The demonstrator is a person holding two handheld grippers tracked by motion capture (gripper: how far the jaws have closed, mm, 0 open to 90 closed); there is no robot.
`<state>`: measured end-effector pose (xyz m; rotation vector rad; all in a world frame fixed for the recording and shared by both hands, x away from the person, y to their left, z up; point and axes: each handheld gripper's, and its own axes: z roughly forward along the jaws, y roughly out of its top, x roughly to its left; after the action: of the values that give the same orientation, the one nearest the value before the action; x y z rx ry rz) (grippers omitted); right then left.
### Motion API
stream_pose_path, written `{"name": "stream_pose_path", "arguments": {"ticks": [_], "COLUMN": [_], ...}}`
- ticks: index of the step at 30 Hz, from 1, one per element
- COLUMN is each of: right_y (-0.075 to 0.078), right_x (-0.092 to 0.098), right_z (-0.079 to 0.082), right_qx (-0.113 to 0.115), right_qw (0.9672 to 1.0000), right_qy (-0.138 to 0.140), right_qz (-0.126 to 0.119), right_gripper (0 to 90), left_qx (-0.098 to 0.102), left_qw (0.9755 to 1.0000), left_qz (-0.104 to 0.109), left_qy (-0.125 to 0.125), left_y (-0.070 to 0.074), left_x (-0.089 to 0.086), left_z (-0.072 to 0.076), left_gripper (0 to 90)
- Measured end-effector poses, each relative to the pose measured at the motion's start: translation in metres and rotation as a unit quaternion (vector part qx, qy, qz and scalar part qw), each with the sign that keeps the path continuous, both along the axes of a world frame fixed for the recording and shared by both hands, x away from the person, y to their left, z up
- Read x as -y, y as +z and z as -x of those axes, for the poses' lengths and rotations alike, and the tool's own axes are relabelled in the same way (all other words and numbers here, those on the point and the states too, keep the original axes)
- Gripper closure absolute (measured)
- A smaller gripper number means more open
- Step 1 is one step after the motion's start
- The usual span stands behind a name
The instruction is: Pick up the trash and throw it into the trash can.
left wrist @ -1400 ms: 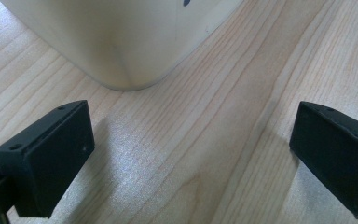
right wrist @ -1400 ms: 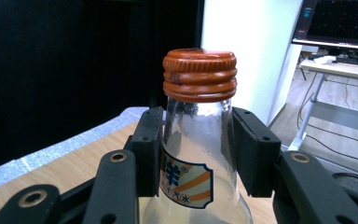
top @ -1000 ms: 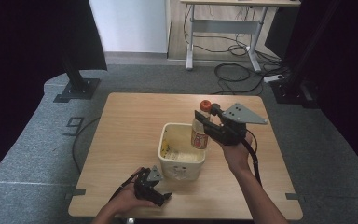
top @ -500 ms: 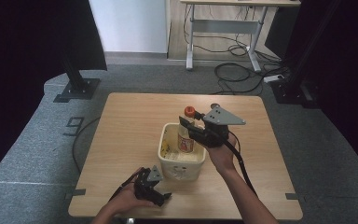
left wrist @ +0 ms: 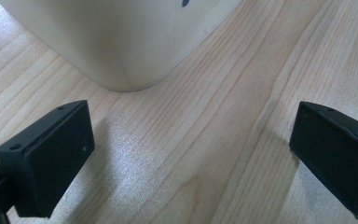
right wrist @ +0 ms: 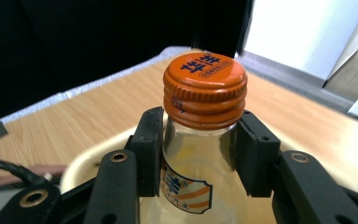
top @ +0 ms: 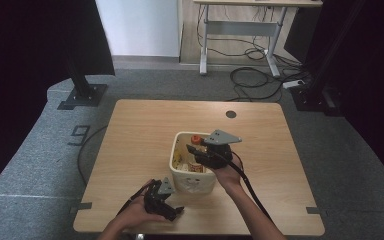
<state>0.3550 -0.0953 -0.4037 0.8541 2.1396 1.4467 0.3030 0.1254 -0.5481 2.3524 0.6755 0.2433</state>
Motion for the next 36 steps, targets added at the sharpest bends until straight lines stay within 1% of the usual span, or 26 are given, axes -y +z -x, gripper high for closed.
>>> {"name": "stream_pose_path", "arguments": {"ticks": [1,2,3,6,7,9,10,11,12,13,14,15,16,17,18,19,20,21,23,25,27,29,30,31,33,36], "right_y": [-0.008,-0.008,-0.013,-0.016,-0.017,-0.015,-0.015,-0.016,-0.016,-0.016,-0.016,-0.015,-0.015,-0.014,-0.013,-0.009,-0.009,-0.006,0.000,0.001,0.000,-0.003,-0.009,-0.009,-0.017,-0.030], "right_x": [-0.002,-0.002,-0.003,-0.003,-0.002,0.004,0.004,0.009,0.009,0.011,0.013,0.017,0.017,0.020,0.024,0.032,0.032,0.037,0.053,0.057,0.068,0.078,0.087,0.087,0.096,0.112], "right_z": [-0.002,-0.002,-0.003,-0.003,-0.003,-0.003,-0.003,-0.002,-0.002,-0.001,0.000,0.005,0.005,0.008,0.011,0.017,0.017,0.019,0.028,0.030,0.035,0.041,0.046,0.046,0.051,0.059], "right_qx": [-0.006,-0.006,-0.013,-0.015,-0.012,-0.020,-0.020,-0.024,-0.024,-0.027,-0.025,-0.009,-0.009,-0.002,0.005,0.013,0.013,0.019,0.034,0.037,0.039,0.038,0.037,0.037,0.034,0.024], "right_qw": [1.0000,1.0000,0.9997,0.9996,0.9996,0.9996,0.9996,0.9995,0.9995,0.9993,0.9992,0.9987,0.9987,0.9987,0.9989,0.9995,0.9995,0.9996,0.9992,0.9990,0.9986,0.9983,0.9980,0.9980,0.9978,0.9973], "right_qy": [0.001,0.001,0.003,0.006,0.007,0.003,0.003,0.008,0.008,0.012,0.010,0.007,0.007,0.003,0.000,-0.009,-0.009,-0.013,-0.021,-0.023,-0.030,-0.040,-0.046,-0.046,-0.052,-0.063], "right_qz": [0.006,0.006,0.019,0.025,0.024,0.022,0.022,0.021,0.021,0.022,0.030,0.050,0.050,0.051,0.046,0.026,0.026,0.014,-0.008,-0.011,-0.018,-0.021,-0.021,-0.021,-0.021,-0.028], "right_gripper": [56.8,56.8,56.8,56.6,56.7,56.5,56.5,54.6,54.6,50.5,45.0,35.4,35.4,32.9,31.9,30.1,30.1,29.8,29.8,29.8,29.9,30.4,30.6,30.6,30.8,31.0], "left_qx": [0.000,0.000,0.000,0.001,0.001,0.000,0.000,0.000,0.000,0.000,0.000,0.001,0.001,0.001,0.001,0.001,0.000,0.000,0.001,0.001,0.000,0.000,0.000,0.001,0.001,0.001], "left_qw": [1.0000,1.0000,1.0000,1.0000,1.0000,1.0000,1.0000,1.0000,1.0000,1.0000,1.0000,1.0000,1.0000,1.0000,1.0000,1.0000,1.0000,1.0000,1.0000,1.0000,1.0000,1.0000,1.0000,1.0000,1.0000,1.0000], "left_qz": [0.000,0.000,0.000,0.000,0.000,0.000,0.000,0.000,0.000,0.000,0.000,0.001,0.001,0.001,0.001,0.000,0.001,0.001,0.001,0.001,0.000,0.000,0.000,0.000,0.001,0.000], "left_qy": [0.000,0.000,0.000,0.000,0.000,0.000,0.000,0.000,0.000,0.000,0.000,0.001,0.000,0.001,0.001,0.000,0.000,0.000,0.000,0.000,0.000,0.000,0.000,0.000,0.000,-0.001], "left_y": [0.000,0.000,0.000,0.000,0.000,0.000,0.000,0.000,0.000,0.000,0.000,0.000,0.000,0.000,0.000,0.000,0.000,0.000,0.000,0.000,0.000,0.000,0.000,0.000,0.000,0.000], "left_x": [0.000,0.000,0.000,0.000,0.000,0.000,0.000,0.000,0.000,0.000,0.000,0.000,0.000,0.000,0.000,0.000,0.000,0.000,0.000,0.000,0.000,0.000,0.000,0.000,0.000,0.000], "left_z": [0.000,0.000,0.000,0.000,0.000,0.000,0.000,0.000,0.000,0.000,0.000,0.000,0.000,0.000,0.000,0.000,0.000,0.000,0.000,0.000,0.000,0.000,0.000,0.000,0.000,0.000], "left_gripper": [0.0,0.0,0.0,0.0,0.0,0.0,0.0,0.0,0.0,0.0,0.0,0.0,0.0,0.0,0.0,0.0,0.0,0.0,0.0,0.0,0.0,0.0,0.0,0.0,0.0,0.0]}}
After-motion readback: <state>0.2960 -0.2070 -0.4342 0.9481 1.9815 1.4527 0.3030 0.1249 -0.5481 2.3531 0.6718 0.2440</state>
